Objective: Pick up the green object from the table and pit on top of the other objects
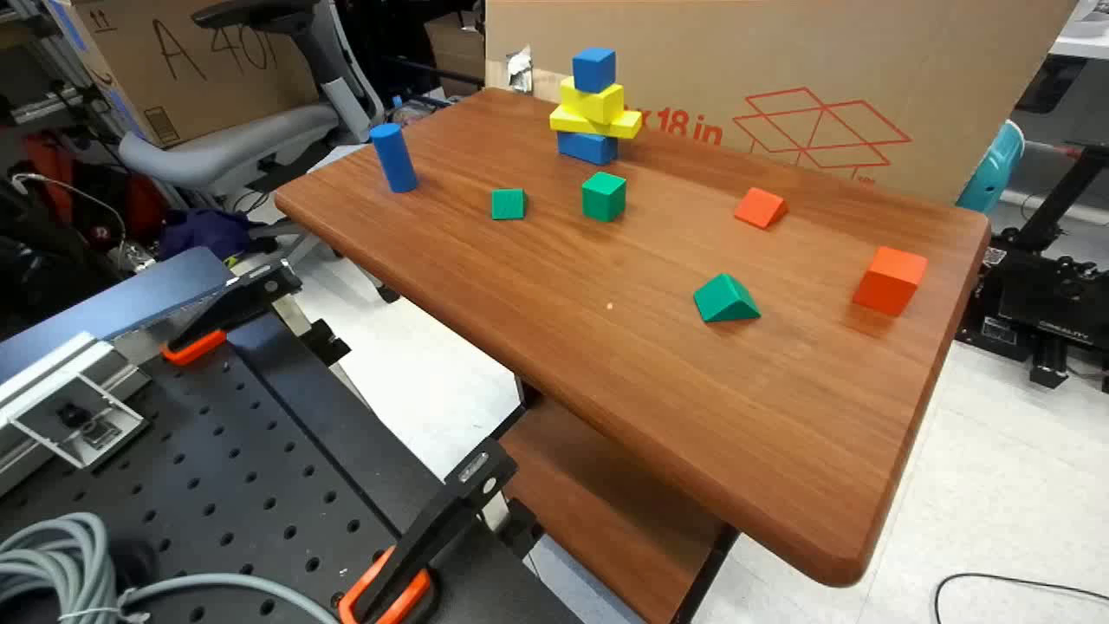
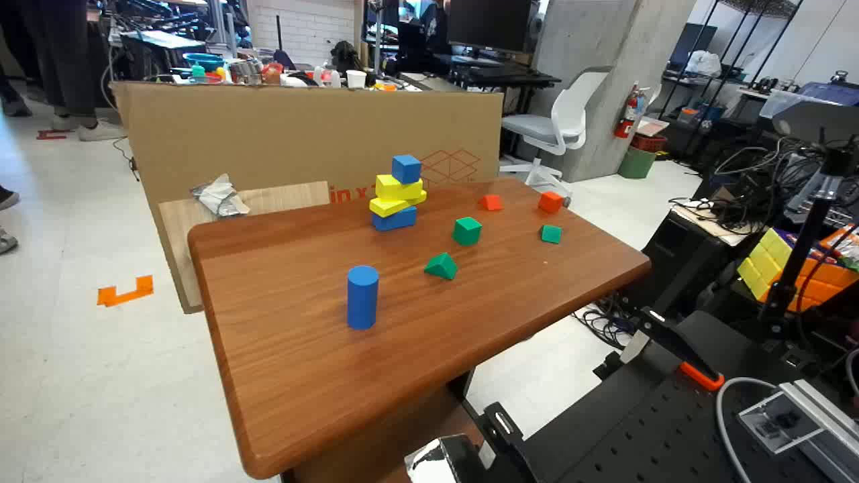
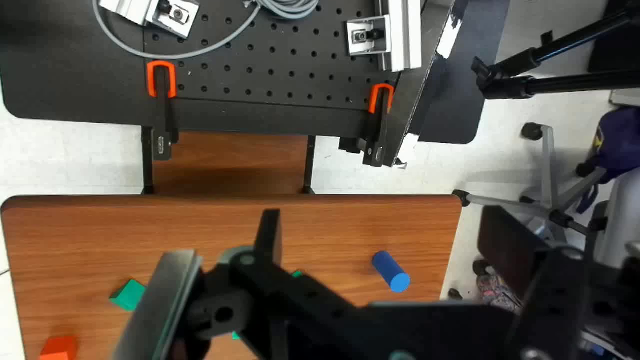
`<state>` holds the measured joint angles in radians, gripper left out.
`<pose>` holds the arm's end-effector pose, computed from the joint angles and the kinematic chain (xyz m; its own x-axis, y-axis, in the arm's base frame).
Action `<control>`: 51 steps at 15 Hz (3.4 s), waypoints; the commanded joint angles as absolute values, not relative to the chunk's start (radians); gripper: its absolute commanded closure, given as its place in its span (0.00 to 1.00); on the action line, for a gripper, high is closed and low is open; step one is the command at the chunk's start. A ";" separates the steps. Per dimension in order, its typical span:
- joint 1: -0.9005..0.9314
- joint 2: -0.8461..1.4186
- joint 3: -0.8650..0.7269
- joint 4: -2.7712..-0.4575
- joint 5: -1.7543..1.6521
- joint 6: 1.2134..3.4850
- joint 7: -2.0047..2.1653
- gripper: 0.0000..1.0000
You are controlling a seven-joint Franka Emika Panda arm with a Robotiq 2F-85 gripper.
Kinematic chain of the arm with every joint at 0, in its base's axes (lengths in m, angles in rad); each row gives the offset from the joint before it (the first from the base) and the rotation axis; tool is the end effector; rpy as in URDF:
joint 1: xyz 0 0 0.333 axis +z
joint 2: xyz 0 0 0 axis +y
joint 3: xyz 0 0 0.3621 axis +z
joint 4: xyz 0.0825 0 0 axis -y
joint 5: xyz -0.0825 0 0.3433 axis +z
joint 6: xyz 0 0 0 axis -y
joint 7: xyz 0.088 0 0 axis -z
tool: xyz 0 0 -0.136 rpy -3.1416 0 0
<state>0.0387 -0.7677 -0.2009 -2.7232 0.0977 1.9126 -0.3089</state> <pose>0.2384 -0.0332 0.4570 0.9857 0.1681 0.0133 0.1665 -0.9578 -0.2341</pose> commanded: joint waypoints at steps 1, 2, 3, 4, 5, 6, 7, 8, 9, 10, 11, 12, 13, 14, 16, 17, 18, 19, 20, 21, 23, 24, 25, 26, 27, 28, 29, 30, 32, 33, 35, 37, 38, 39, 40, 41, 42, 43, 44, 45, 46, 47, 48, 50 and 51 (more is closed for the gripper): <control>0.026 -0.766 -0.190 -2.721 0.106 1.910 -0.316 0.00; 0.026 -0.766 -0.190 -2.721 0.106 1.910 -0.316 0.00; 0.026 -0.766 -0.190 -2.721 0.106 1.910 -0.316 0.00; 0.026 -0.766 -0.190 -2.721 0.106 1.910 -0.316 0.00; 0.026 -0.766 -0.190 -2.721 0.106 1.910 -0.316 0.00; 0.026 -0.766 -0.190 -2.721 0.106 1.910 -0.316 0.00; 0.026 -0.766 -0.190 -2.721 0.106 1.910 -0.316 0.00; 0.026 -0.766 -0.190 -2.721 0.106 1.910 -0.316 0.00; 0.026 -0.766 -0.190 -2.721 0.106 1.910 -0.316 0.00; 0.026 -0.766 -0.190 -2.721 0.106 1.910 -0.316 0.00; 0.026 -0.766 -0.190 -2.721 0.106 1.910 -0.316 0.00; 0.026 -0.766 -0.190 -2.721 0.106 1.910 -0.316 0.00; 0.026 -0.766 -0.190 -2.721 0.106 1.910 -0.316 0.00; 0.026 -0.766 -0.190 -2.721 0.106 1.910 -0.316 0.00; 0.043 -0.710 -0.196 -2.680 0.126 1.926 -0.320 0.00; 0.044 -0.686 -0.187 -2.666 0.124 1.952 -0.310 0.00; 0.046 -0.664 -0.182 -2.651 0.117 1.965 -0.311 0.00; 0.045 -0.641 -0.175 -2.635 0.119 1.992 -0.300 0.00; 0.045 -0.605 -0.169 -2.611 0.118 2.014 -0.292 0.00; 0.043 -0.570 -0.160 -2.589 0.112 2.039 -0.285 0.00; 0.042 -0.493 -0.145 -2.544 0.105 2.094 -0.279 0.00; 0.041 -0.454 -0.137 -2.520 0.099 2.114 -0.276 0.00; 0.040 -0.413 -0.131 -2.500 0.105 2.154 -0.272 0.00; 0.040 -0.374 -0.127 -2.479 0.109 2.182 -0.269 0.00; 0.037 -0.333 -0.122 -2.459 0.107 2.209 -0.264 0.00; 0.033 -0.288 -0.118 -2.437 0.105 2.237 -0.258 0.00; 0.029 -0.248 -0.115 -2.415 0.101 2.252 -0.252 0.00; 0.024 -0.205 -0.110 -2.395 0.095 2.278 -0.242 0.00; 0.017 -0.126 -0.099 -2.355 0.081 2.311 -0.220 0.00; 0.013 -0.089 -0.092 -2.338 0.068 2.327 -0.204 0.00; 0.009 -0.017 -0.080 -2.302 0.036 2.349 -0.177 0.00; 0.005 0.055 -0.073 -2.262 0.004 2.349 -0.145 0.00; 0.003 0.090 -0.072 -2.240 -0.004 2.341 -0.130 0.00; 0.004 0.119 -0.070 -2.222 -0.017 2.337 -0.116 0.00; 0.005 0.153 -0.070 -2.201 -0.034 2.340 -0.100 0.00; 0.006 0.183 -0.070 -2.179 -0.047 2.336 -0.085 0.00; 0.007 0.216 -0.070 -2.155 -0.055 2.332 -0.075 0.00; 0.009 0.247 -0.071 -2.131 -0.065 2.331 -0.059 0.00; 0.009 0.276 -0.069 -2.107 -0.063 2.320 -0.055 0.00; 0.010 0.303 -0.067 -2.086 -0.061 2.320 -0.049 0.00; 0.015 0.329 -0.066 -2.068 -0.070 2.324 -0.037 0.00; 0.019 0.353 -0.065 -2.049 -0.077 2.325 -0.029 0.00; 0.022 0.379 -0.064 -2.028 -0.085 2.324 -0.020 0.00; 0.026 0.431 -0.060 -1.981 -0.086 2.313 -0.006 0.00; 0.030 0.455 -0.059 -1.960 -0.089 2.310 0.001 0.00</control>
<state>0.0281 0.3748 -0.0707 -2.0505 -0.0604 2.3393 -0.0410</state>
